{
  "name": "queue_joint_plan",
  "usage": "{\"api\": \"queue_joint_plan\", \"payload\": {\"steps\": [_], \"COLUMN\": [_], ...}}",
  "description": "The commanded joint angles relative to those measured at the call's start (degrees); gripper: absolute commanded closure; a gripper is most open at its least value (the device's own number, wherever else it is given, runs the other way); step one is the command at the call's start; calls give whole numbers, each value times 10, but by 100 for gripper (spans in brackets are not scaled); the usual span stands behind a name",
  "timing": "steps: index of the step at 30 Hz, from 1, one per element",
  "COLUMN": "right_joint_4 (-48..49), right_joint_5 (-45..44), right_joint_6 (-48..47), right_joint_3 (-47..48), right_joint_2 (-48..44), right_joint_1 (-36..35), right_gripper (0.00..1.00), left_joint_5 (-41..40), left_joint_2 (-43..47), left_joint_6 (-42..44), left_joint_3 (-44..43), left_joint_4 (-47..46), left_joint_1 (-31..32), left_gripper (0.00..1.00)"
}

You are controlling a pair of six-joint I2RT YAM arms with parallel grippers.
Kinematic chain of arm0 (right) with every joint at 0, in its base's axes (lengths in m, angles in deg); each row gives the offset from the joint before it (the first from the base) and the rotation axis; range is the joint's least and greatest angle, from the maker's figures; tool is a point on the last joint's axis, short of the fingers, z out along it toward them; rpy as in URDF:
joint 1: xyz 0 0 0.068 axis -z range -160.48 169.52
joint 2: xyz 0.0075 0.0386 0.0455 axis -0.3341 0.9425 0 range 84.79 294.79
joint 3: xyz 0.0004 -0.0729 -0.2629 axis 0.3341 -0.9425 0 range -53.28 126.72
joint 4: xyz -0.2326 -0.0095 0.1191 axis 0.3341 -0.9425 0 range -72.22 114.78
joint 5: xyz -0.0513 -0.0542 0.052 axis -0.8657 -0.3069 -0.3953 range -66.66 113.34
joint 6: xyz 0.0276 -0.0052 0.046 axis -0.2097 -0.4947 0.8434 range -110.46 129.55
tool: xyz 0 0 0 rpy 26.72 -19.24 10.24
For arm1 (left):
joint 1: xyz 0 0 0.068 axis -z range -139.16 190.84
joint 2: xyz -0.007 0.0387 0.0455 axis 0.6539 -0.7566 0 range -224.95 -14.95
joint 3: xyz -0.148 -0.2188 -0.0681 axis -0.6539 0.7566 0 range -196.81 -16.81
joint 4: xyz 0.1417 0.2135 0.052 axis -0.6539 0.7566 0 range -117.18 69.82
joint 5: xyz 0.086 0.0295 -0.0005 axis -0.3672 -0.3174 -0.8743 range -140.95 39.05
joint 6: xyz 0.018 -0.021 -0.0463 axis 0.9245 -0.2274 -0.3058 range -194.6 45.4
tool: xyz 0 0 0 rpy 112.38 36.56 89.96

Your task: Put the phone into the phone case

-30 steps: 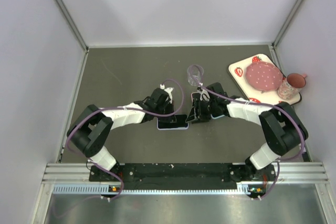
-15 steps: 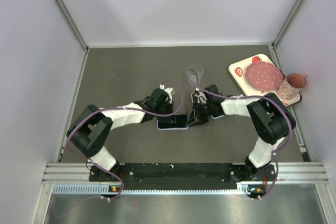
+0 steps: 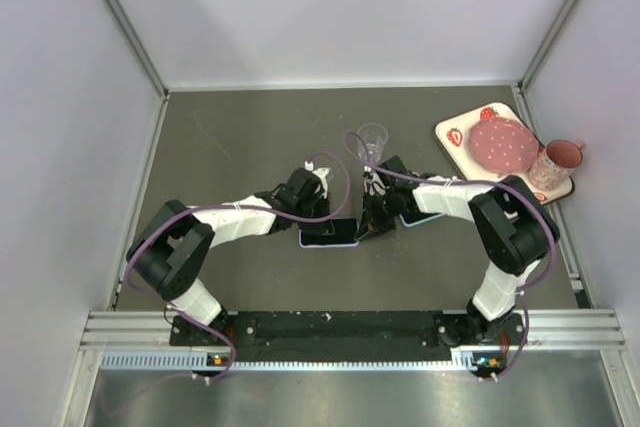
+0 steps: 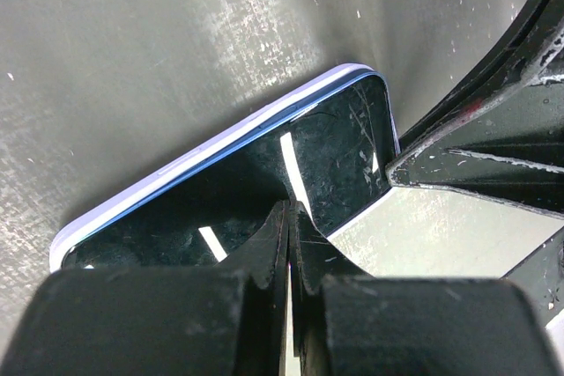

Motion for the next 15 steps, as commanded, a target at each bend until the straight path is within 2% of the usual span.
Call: {"api": "queue_joint_plan", "payload": {"steps": [1,5,8,12,15], "right_joint_4": [3,26,70,116,142], "right_joint_5": [-132,-87,3,57,76], "right_joint_6": [-36,-34,-9,20,29], "right_joint_3": [-11,-10,-31,-54,-74], "right_joint_2": [13,-22,-52,-81,-104], "right_joint_1": [-28,-21,2,40,64], "right_gripper": [97,91,79,53,40], "left_joint_5": [-62,-64,-65,-63,-62], "left_joint_2": [-28,-28,-27,-29,-27], "left_joint_6": [30,31,31,32,31], "left_joint_3": [26,26,28,28,29], "left_joint_4": [101,101,100,97,97], "left_joint_1": [-3,-3,-3,-3,-3], "left_gripper": [100,100,100,100,100]}}
